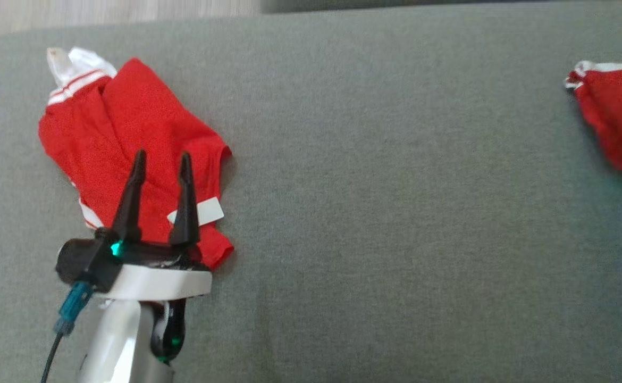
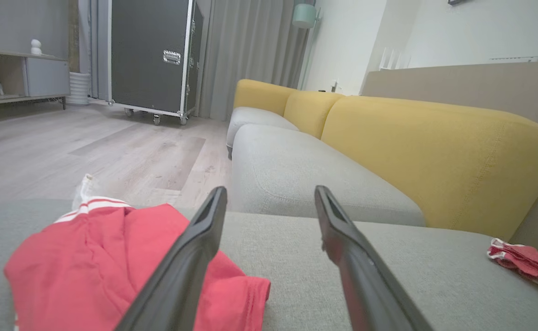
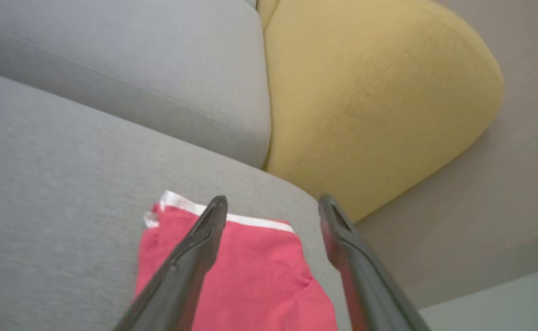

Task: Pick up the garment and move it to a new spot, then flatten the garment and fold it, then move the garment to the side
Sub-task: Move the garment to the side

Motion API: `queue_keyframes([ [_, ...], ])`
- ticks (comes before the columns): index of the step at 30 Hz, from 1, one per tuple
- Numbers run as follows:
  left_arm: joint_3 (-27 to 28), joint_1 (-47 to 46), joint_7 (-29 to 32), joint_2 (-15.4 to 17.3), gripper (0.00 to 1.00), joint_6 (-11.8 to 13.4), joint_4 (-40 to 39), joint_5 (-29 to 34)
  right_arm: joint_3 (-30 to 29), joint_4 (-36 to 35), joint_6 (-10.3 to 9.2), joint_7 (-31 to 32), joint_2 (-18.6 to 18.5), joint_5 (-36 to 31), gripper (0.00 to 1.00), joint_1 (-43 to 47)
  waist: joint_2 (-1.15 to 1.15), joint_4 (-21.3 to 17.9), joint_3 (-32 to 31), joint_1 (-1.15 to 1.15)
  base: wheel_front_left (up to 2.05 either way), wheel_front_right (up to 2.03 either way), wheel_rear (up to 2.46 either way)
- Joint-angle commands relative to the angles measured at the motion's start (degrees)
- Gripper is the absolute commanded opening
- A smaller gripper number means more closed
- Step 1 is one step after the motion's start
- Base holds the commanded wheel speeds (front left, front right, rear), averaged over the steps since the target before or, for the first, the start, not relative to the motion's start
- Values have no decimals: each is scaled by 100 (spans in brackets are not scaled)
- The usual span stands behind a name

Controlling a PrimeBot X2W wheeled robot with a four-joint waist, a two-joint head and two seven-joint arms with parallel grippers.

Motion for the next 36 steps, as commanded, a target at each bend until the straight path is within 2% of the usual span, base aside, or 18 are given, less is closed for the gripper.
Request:
queue_keyframes([
  [1,229,-31,-47,33,100,-29,-198,53,148,-211,-5,-115,86,5,100,-177,0,-82,-224,0,0,0,0],
  [8,472,286,-47,33,100,-21,-365,34,462,-509,-5,-652,1083,392,100,-350,0,-260,-867,0,0,0,0],
  [11,560,452,-47,33,100,-24,-520,-118,493,-747,-5,-794,1523,813,100,-345,0,-324,-1077,0,0,0,0],
  [14,624,618,-47,33,100,-25,-569,-111,628,-1125,-5,-926,1770,1348,100,-192,0,-374,-1244,0,0,0,0],
  [18,669,810,-47,33,100,-26,-596,-118,1170,-1686,-5,-1008,1843,2426,100,423,0,-412,-1396,0,0,0,0],
  [23,679,1009,-47,33,100,24,-621,-203,1693,-2428,-5,-1040,1846,3587,100,1763,0,-408,-1492,0,0,0,0],
  [25,698,1103,-47,33,100,64,-613,-200,1811,-2676,-5,-1045,1847,3707,100,2297,0,-414,-1505,0,0,0,0],
  [30,787,1274,-47,33,100,185,-487,-112,1912,-3296,-5,-1048,1848,3519,100,3431,0,-412,-1504,0,0,0,0],
  [36,793,1389,-47,33,100,172,-446,-100,2018,-3690,-5,-1049,1848,3766,100,4041,0,-421,-1499,0,0,0,0],
])
